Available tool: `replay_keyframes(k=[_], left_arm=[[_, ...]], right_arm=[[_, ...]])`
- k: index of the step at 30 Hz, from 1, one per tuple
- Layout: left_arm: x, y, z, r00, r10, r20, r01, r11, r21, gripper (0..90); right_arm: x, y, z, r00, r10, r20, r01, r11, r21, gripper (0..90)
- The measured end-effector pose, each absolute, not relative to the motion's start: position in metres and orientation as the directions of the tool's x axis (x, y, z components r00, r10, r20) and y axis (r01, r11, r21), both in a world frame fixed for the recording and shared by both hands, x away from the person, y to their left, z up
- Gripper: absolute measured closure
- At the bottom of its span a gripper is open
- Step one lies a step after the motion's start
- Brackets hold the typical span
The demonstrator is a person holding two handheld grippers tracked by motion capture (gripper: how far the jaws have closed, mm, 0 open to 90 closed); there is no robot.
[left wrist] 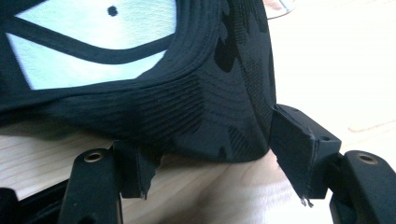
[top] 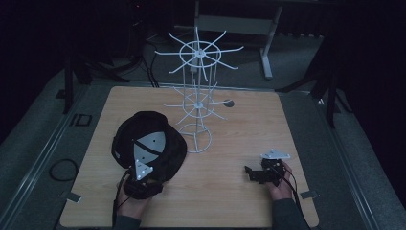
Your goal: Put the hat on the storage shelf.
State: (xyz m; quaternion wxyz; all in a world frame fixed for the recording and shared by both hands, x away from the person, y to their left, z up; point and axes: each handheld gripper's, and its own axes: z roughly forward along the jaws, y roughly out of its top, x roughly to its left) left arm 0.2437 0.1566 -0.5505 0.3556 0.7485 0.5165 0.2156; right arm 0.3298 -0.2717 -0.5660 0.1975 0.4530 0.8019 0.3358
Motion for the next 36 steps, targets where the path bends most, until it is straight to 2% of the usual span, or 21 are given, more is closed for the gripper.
replay_keyframes(k=[6,9,11,13,17,20,23,27,31,34,36], left_arm=[[0.255,0.152,-0.556,0.369,0.923,-0.112,0.643,-0.166,0.748,40.5],[0.257,0.153,-0.553,0.371,0.92,-0.124,0.64,-0.157,0.752,47.9],[0.257,0.156,-0.55,0.383,0.912,-0.146,0.637,-0.146,0.757,57.1],[0.259,0.161,-0.544,0.372,0.916,-0.147,0.632,-0.134,0.763,60.5],[0.262,0.175,-0.534,0.332,0.932,-0.146,0.614,-0.095,0.783,60.9],[0.264,0.181,-0.532,0.301,0.938,-0.17,0.611,-0.053,0.79,55.1],[0.269,0.173,-0.541,0.328,0.929,-0.171,0.644,-0.088,0.76,47.7],[0.275,0.157,-0.548,0.348,0.927,-0.139,0.649,-0.131,0.749,45.9],[0.278,0.159,-0.546,0.334,0.928,-0.168,0.646,-0.095,0.757,52.7],[0.278,0.164,-0.542,0.33,0.92,-0.214,0.644,-0.053,0.763,64.2],[0.278,0.167,-0.54,0.308,0.927,-0.215,0.634,-0.031,0.773,64.5]], right_arm=[[0.33,-0.272,-0.566,-0.512,0.859,-0.012,0.594,0.364,0.717,10.8],[0.33,-0.272,-0.566,-0.512,0.859,-0.012,0.594,0.364,0.718,10.8],[0.33,-0.272,-0.566,-0.512,0.859,-0.012,0.594,0.364,0.717,10.8],[0.33,-0.272,-0.566,-0.512,0.859,-0.013,0.594,0.364,0.717,10.8],[0.33,-0.272,-0.566,-0.512,0.859,-0.013,0.593,0.365,0.718,10.8],[0.33,-0.272,-0.566,-0.512,0.859,-0.013,0.594,0.364,0.717,10.8],[0.33,-0.272,-0.566,-0.512,0.859,-0.013,0.594,0.364,0.718,10.9],[0.33,-0.272,-0.566,-0.512,0.859,-0.013,0.594,0.364,0.718,10.8],[0.33,-0.272,-0.566,-0.512,0.859,-0.013,0.594,0.364,0.718,10.8],[0.33,-0.272,-0.566,-0.512,0.859,-0.013,0.593,0.364,0.718,10.8],[0.33,-0.272,-0.566,-0.512,0.859,-0.012,0.594,0.364,0.717,10.8]])
